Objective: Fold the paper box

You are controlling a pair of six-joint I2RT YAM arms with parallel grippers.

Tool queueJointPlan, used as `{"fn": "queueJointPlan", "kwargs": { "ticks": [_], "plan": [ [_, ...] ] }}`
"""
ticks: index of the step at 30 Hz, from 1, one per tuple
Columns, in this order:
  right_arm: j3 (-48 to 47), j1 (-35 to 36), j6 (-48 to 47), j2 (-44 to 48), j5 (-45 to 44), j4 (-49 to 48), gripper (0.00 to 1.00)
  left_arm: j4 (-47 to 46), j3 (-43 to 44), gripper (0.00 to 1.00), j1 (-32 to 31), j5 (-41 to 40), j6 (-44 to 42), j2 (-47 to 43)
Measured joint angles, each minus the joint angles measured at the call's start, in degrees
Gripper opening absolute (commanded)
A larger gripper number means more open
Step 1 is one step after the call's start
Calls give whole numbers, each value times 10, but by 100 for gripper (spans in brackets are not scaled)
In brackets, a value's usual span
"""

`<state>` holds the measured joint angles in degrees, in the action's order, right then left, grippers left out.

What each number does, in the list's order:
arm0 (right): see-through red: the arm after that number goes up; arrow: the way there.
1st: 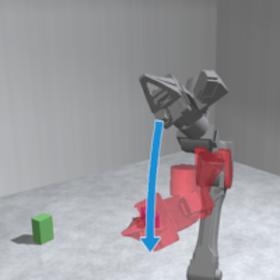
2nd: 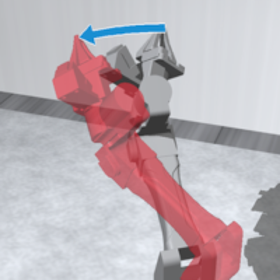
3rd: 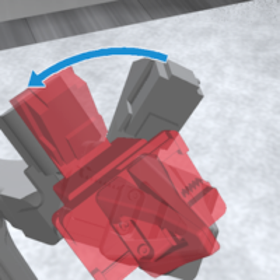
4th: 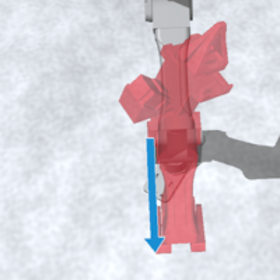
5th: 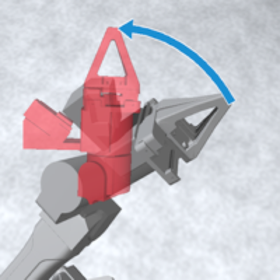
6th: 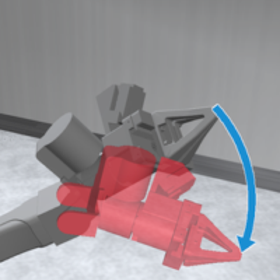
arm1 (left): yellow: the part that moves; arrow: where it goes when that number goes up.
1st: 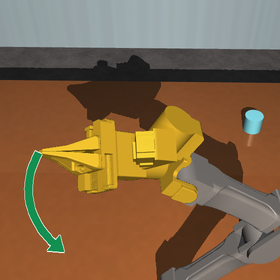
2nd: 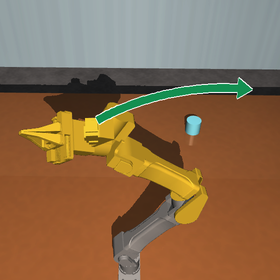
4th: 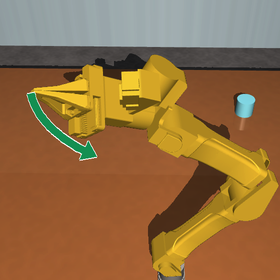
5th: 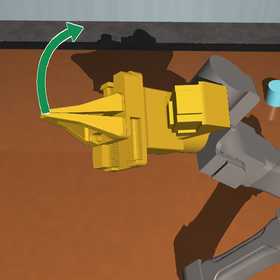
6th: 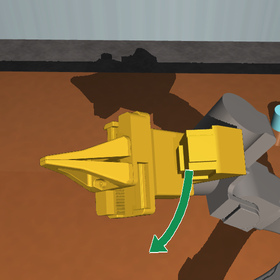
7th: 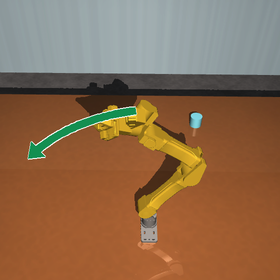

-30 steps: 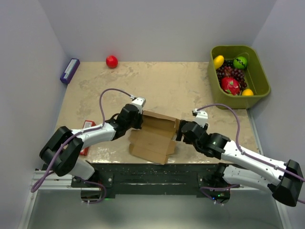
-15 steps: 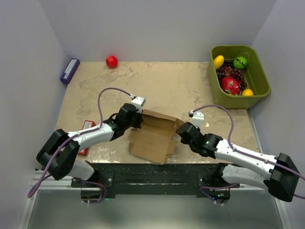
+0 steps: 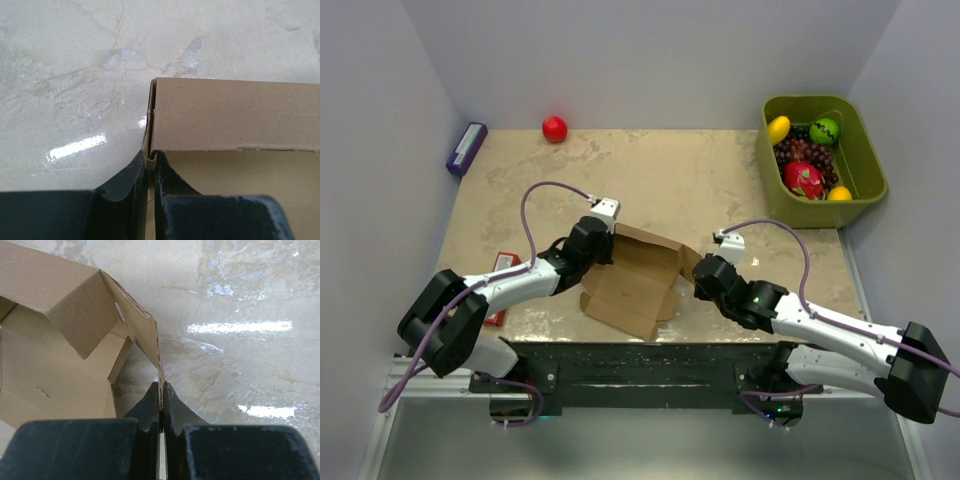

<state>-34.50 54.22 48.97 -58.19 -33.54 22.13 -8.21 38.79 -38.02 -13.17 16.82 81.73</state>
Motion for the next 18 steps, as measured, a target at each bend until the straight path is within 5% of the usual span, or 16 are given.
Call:
{"fn": "queueJointPlan", "kwargs": {
  "ticks": [18],
  "plan": [
    [19,1,0,11,30,-43,0,-37,-4,0,-3,-51,1,17]
  ]
}}
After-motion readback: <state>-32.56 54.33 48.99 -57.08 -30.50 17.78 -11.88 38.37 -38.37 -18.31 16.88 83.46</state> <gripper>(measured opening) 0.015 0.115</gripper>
